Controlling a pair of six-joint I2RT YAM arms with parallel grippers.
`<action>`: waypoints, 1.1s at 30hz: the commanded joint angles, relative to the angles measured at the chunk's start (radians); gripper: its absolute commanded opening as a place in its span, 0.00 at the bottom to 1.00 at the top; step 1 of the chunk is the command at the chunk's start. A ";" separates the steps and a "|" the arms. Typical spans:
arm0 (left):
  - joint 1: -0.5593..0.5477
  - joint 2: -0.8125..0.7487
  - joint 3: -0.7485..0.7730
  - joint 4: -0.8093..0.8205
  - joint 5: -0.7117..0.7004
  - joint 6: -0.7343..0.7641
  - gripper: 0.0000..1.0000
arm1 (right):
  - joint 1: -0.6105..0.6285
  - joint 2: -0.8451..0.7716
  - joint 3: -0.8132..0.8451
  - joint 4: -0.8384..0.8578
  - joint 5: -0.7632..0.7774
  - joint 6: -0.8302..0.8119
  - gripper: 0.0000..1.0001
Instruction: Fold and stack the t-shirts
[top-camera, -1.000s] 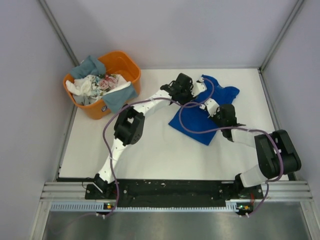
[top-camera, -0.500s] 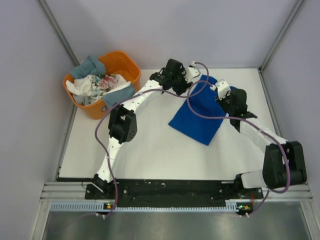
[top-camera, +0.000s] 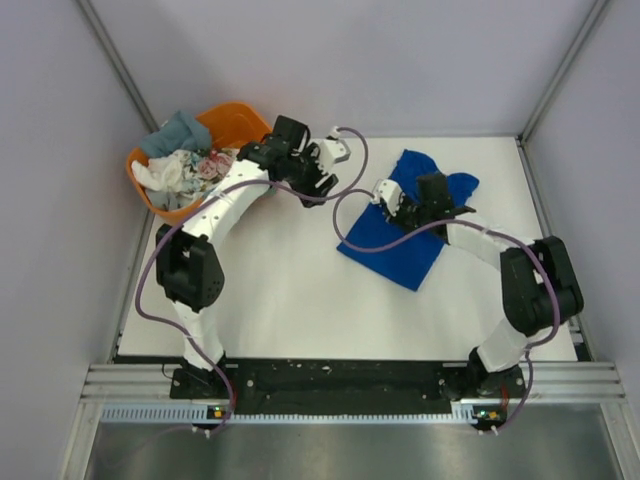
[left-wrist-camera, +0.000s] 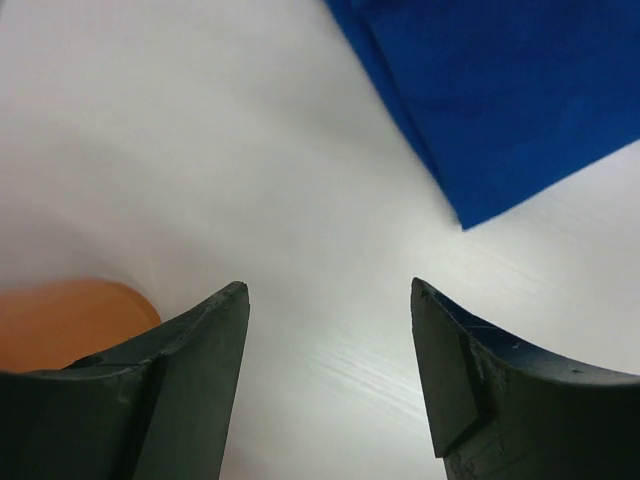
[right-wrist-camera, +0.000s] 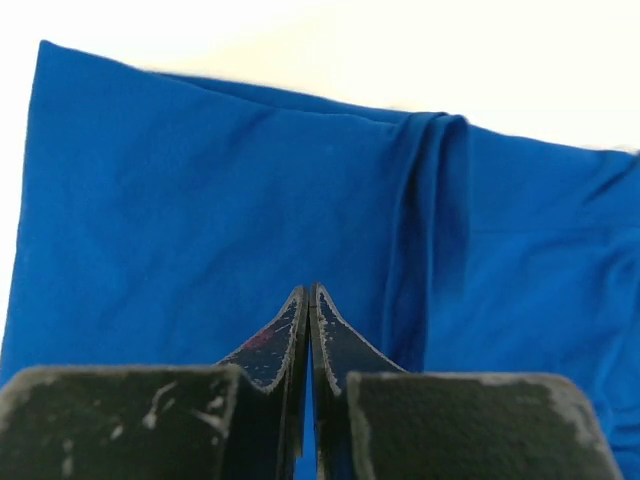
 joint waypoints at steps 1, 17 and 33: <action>0.085 -0.080 -0.115 -0.095 0.027 0.009 0.70 | 0.020 0.099 0.116 -0.081 -0.009 -0.099 0.00; 0.097 -0.131 -0.305 -0.089 0.134 0.074 0.72 | -0.017 0.352 0.348 -0.107 0.229 -0.124 0.00; -0.109 0.060 -0.148 -0.023 0.308 0.509 0.99 | -0.103 0.149 0.365 -0.107 0.234 -0.009 0.17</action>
